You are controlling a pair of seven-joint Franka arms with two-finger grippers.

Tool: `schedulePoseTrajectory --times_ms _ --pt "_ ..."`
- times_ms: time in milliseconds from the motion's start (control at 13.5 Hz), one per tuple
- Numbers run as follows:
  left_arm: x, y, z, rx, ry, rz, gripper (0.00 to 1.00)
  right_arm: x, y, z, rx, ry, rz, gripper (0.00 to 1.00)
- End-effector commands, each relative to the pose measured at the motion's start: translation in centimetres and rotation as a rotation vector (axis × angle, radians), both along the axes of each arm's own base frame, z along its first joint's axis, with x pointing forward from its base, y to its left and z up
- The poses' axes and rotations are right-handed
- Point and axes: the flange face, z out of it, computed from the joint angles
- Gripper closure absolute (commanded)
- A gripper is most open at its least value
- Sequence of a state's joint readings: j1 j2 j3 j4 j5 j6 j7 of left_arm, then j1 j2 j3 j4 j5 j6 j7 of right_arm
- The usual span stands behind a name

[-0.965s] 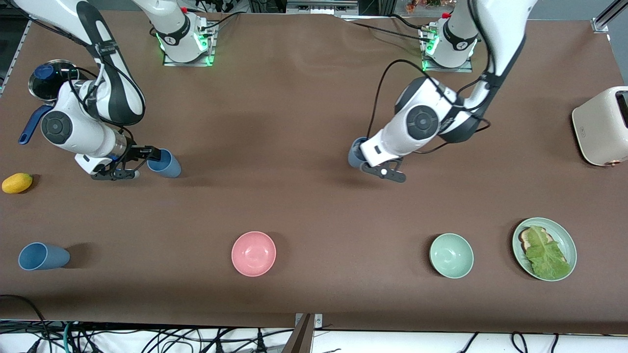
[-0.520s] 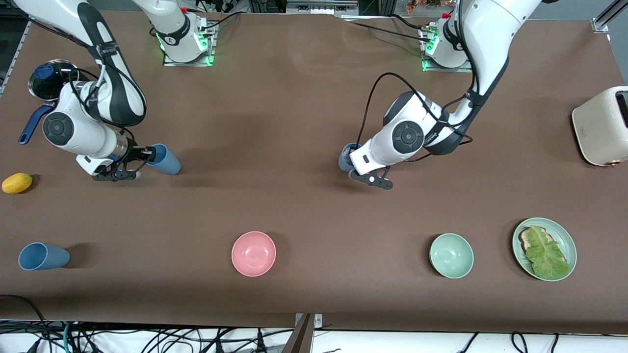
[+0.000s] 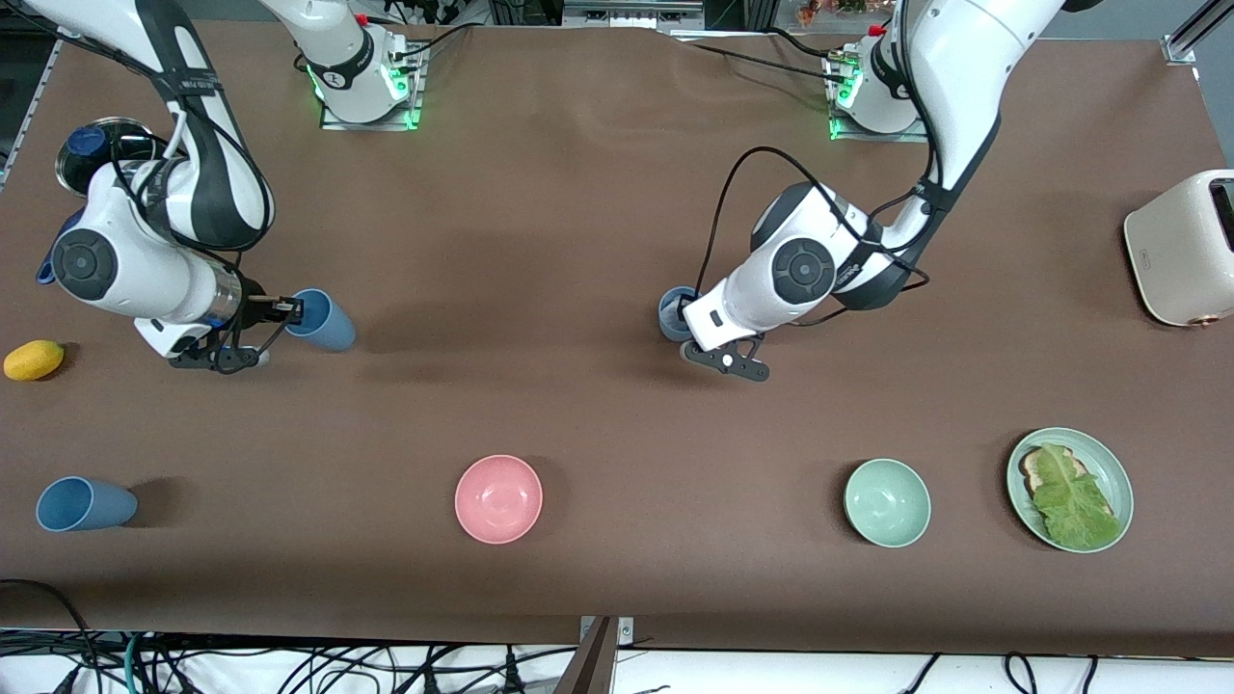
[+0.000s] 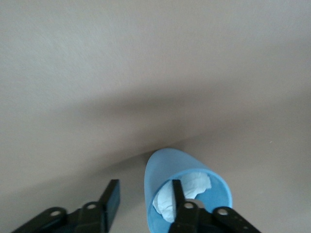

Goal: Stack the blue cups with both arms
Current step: 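Set the tissue cup down with the left gripper while the right gripper lifts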

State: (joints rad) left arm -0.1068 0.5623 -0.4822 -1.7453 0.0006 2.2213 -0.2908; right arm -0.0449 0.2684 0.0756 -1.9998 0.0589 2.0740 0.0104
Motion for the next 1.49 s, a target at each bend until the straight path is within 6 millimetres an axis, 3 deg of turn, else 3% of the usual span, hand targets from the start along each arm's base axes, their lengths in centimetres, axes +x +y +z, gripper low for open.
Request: schedulePoseTrajectory --times_ms 0,371,594,668,891,965,1188,1337,1411 --pt "0.8 3.2 6.9 0.053 -0.058 0.021 0.0 1.3 3.5 2.7 0.019 -0.004 -0.07 1.0" --pt "2.6 11.9 16.3 0.112 -0.106 0.144 0.0 1.9 14.2 7.5 0.011 0.045 -0.219 1.0" --pt "3.1 14.5 23.1 0.157 -0.016 0.154 0.0 0.8 22.2 8.8 0.002 0.06 -0.352 1.0" --pt "2.9 15.7 24.6 0.174 0.018 0.161 0.0 0.2 25.8 9.3 -0.003 0.059 -0.389 1.0" --pt "1.8 20.7 27.6 0.186 0.007 0.076 0.0 -1.7 35.7 8.7 -0.024 0.084 -0.517 1.0" --pt "1.5 23.7 28.0 0.19 -0.001 0.072 0.0 -2.4 38.7 8.7 -0.022 0.091 -0.548 1.0" --pt "-0.1 28.7 28.7 0.196 0.003 0.111 0.0 -5.3 46.1 8.1 -0.021 0.108 -0.614 1.0" --pt "-0.4 29.3 28.7 0.156 0.008 0.126 0.0 -5.9 48.5 7.7 -0.009 0.119 -0.634 1.0" --pt "-1.0 28.7 29.0 0.159 -0.014 0.123 0.0 -6.1 49.7 7.7 -0.001 0.124 -0.644 1.0"
